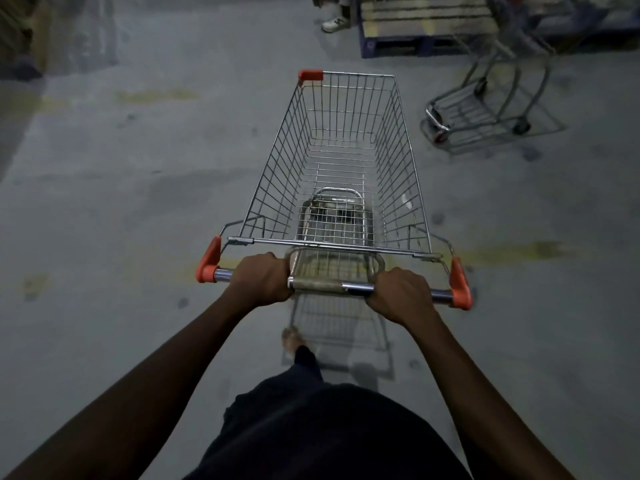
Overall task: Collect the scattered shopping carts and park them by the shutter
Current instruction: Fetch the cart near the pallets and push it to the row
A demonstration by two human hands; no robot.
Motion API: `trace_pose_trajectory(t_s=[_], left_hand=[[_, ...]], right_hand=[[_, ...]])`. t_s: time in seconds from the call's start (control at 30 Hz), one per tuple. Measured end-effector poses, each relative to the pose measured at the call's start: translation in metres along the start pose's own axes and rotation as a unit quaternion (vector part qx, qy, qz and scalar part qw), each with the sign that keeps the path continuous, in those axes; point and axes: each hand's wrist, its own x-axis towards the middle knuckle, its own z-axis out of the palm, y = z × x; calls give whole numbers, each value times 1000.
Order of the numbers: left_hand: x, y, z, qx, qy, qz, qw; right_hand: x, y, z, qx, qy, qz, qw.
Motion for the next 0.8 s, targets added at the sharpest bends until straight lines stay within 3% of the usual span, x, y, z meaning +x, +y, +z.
trace_pose_trajectory(t_s=[0.43,0.8], left_hand=[[76,169,-38,69,-7,162,984],[211,336,-92,179,35,336,924]], right_hand=[[-84,149,23,73,49,162,983],[-103,294,27,146,61,335,929]])
